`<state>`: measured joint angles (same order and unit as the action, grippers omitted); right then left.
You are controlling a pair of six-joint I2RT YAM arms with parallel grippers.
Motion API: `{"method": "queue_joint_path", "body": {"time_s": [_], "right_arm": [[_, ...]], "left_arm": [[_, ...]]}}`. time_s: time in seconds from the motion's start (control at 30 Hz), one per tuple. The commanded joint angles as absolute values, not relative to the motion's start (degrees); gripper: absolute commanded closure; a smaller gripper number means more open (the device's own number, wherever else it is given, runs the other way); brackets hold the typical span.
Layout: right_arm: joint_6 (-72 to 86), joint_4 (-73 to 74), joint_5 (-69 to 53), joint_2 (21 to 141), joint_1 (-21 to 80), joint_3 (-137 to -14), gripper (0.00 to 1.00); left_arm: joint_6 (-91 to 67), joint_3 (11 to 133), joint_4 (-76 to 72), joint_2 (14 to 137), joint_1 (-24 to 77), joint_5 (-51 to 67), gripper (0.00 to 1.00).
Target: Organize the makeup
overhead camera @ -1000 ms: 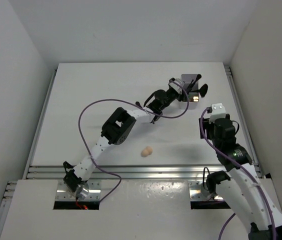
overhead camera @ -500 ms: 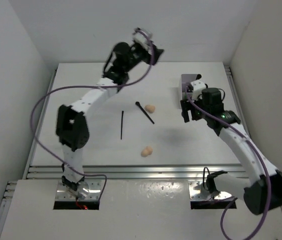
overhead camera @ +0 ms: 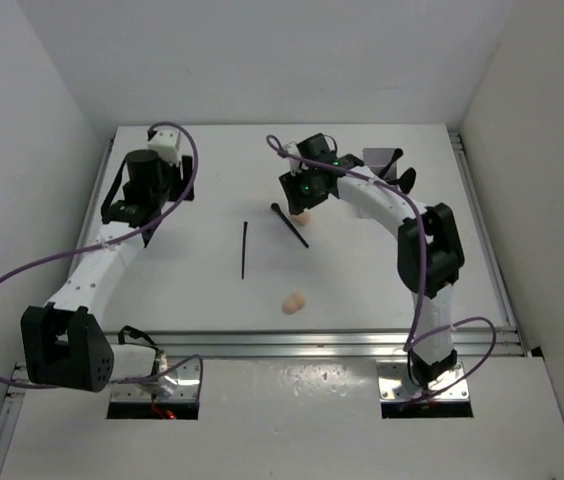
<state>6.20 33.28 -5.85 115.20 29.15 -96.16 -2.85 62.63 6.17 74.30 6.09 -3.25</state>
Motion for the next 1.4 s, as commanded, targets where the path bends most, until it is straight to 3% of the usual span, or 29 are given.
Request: {"method": "queue_joint_path", "body": {"time_s": [0.0,0.23,0.43,0.77,1.07,1.27,1.3,1.37], "right_arm": [[10.1,34.37,-4.93,118.03,32.07,-98.52,0.53],[27.57,21.64,3.94,125.41,39.98,-101.16,0.41],[31.55,26.97,18.16,135.6,47.19,-112.65,0.41],[36.48,32.87,25.58,141.06,49.48,-115.66,0.47],[41.57,40.34,20.83,142.92,50.27,-113.31,0.62],[44.3,42.28,16.61,141.6,50.45,-110.14,0.87],[44.21,42.62,16.35,141.24,50.45,-109.78,0.98],[43.77,42.28,16.44,140.19,50.45,-107.68,1.0]], "left_arm": [[-4.47,58.28,12.2,69.7,5.19,-5.8,0.3],[-9.23,50.54,12.74,64.17,1.58,-9.4,0.3],[-9.23,45.1,11.61,59.33,1.05,-16.69,0.29],[-10.89,39.73,11.51,51.34,3.86,-18.46,0.27],[-10.9,37.97,9.93,48.69,4.92,-18.46,0.26],[-10.9,37.97,10.55,47.55,4.92,-18.46,0.26],[-10.9,37.97,9.85,47.55,4.92,-18.46,0.26],[-11.51,36.39,9.15,46.94,4.92,-18.46,0.26]]}}
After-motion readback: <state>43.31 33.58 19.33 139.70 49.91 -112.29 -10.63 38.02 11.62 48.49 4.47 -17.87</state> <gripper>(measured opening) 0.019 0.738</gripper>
